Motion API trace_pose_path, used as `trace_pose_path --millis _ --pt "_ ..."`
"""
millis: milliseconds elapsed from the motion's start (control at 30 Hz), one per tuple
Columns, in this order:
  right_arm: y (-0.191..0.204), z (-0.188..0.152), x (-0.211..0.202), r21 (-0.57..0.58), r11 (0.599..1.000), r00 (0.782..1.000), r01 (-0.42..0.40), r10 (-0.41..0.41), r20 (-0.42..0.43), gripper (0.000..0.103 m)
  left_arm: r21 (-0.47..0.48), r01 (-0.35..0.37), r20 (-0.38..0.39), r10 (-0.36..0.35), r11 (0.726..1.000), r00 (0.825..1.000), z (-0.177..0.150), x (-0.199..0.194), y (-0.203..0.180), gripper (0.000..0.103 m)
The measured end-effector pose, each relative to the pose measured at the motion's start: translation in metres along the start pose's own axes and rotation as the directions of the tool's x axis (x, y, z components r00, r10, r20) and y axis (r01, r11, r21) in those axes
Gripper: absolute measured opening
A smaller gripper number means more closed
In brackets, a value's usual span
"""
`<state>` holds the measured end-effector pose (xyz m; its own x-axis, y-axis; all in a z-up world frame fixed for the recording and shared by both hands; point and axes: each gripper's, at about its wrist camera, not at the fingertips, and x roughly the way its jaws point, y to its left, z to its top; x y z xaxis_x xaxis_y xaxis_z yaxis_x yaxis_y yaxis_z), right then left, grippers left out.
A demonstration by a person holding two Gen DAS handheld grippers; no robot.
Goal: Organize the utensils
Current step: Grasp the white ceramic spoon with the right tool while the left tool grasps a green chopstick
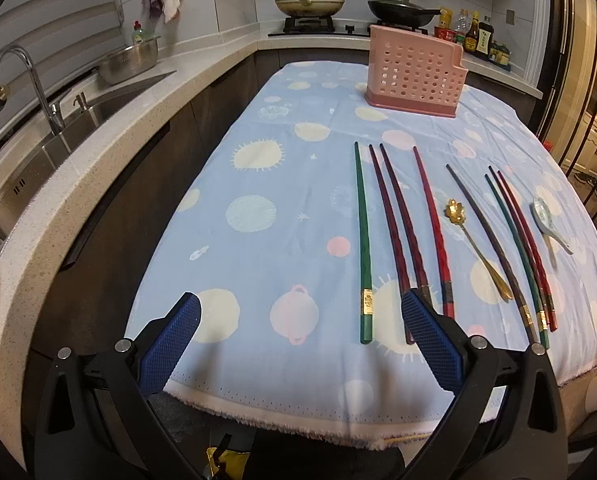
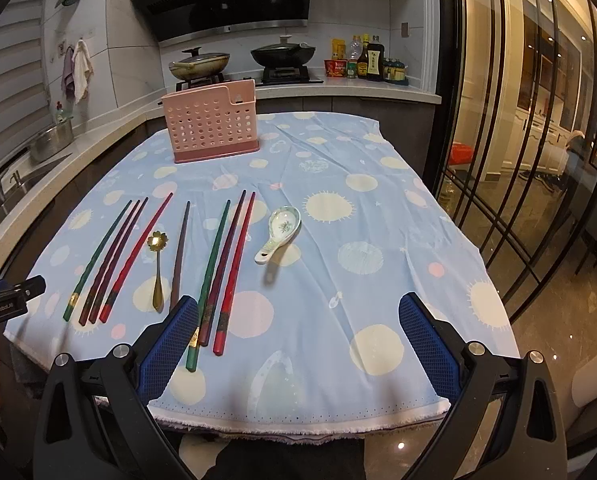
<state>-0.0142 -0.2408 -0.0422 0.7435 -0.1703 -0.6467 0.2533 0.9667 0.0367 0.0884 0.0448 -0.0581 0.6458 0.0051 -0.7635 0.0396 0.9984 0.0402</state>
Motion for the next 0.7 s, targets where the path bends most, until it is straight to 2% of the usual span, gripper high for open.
trace_pose_path --millis 233,300,333,400,433,633,700 --pt "-0.007 0.019 0.032 0.056 0.998 1.000 0.006 -0.005 -0.018 0.095 0.065 0.008 -0.054 -0.005 0.998 0.999 0.009 0.041 -0.013 0.096" --pt "-0.007 0.027 0.043 0.073 0.997 1.000 0.002 -0.001 -0.018 0.092 0.078 0.021 -0.067 -0.016 0.997 0.998 0.010 0.049 -0.016 0.091" --pt "-0.007 0.032 0.049 0.080 0.997 1.000 -0.001 0.003 -0.021 0.088 0.079 0.035 -0.079 -0.029 0.996 0.996 0.011 0.053 -0.017 0.089" --pt "-0.004 0.039 0.062 0.087 0.996 0.999 -0.009 0.012 -0.032 0.081 0.077 0.068 -0.104 -0.059 0.995 0.993 0.011 0.059 -0.018 0.075" --pt "-0.002 0.042 0.069 0.088 0.996 0.999 -0.018 0.022 -0.041 0.076 0.073 0.083 -0.113 -0.075 0.994 0.991 0.010 0.061 -0.017 0.073" --pt "0.000 0.051 0.110 0.154 0.986 0.990 -0.063 0.080 -0.112 0.042 0.081 0.125 -0.104 -0.116 0.989 0.988 0.011 0.059 -0.017 0.066" --pt "0.002 0.049 0.121 0.159 0.986 0.988 -0.056 0.078 -0.135 0.040 0.081 0.130 -0.098 -0.122 0.988 0.988 0.010 0.059 -0.017 0.065"
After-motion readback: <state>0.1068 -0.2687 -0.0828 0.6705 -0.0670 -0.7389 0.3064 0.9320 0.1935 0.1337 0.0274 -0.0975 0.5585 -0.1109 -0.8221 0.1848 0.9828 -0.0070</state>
